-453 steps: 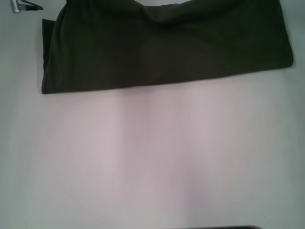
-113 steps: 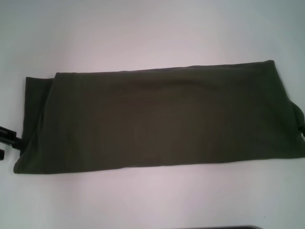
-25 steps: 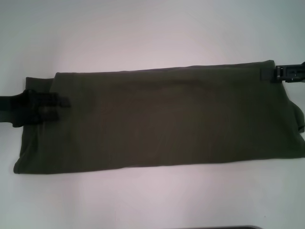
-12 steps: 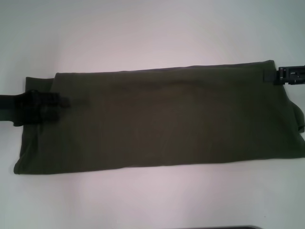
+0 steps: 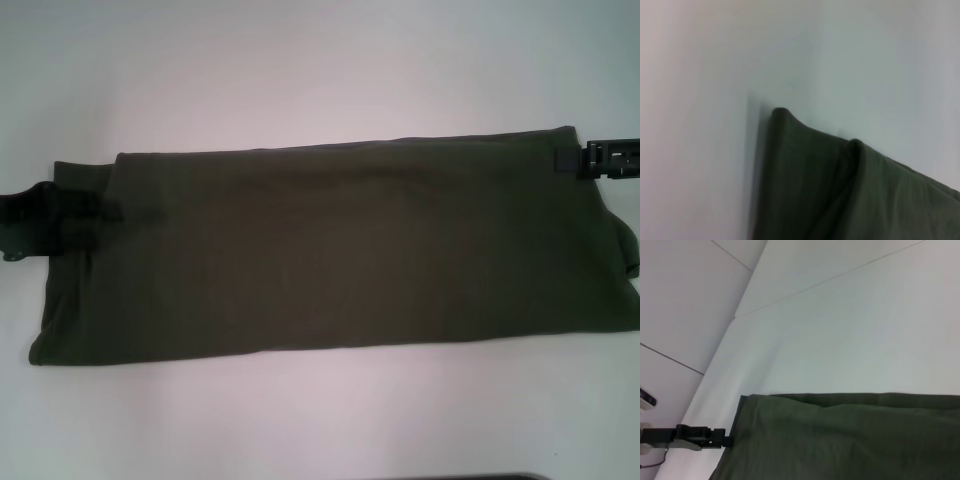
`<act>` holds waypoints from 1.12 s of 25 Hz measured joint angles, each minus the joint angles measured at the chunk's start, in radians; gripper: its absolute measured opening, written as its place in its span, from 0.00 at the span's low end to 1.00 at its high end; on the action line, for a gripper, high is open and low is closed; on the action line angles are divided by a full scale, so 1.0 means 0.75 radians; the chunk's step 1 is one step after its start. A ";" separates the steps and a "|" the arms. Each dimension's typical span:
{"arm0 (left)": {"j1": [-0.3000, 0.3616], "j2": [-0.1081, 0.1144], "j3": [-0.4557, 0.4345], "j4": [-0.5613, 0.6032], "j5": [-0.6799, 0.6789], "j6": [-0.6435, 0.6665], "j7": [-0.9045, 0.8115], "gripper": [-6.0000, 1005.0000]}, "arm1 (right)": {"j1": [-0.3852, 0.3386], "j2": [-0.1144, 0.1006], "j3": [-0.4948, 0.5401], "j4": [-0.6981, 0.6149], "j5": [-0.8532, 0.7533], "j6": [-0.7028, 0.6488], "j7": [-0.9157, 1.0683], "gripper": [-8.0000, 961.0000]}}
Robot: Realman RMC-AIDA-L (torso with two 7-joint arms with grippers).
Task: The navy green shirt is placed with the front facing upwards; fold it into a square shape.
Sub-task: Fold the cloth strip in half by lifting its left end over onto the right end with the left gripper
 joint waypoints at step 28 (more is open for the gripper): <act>-0.094 0.110 0.075 -0.114 0.181 0.161 -0.052 0.61 | -0.003 -0.008 -0.002 0.000 -0.001 -0.004 0.000 0.98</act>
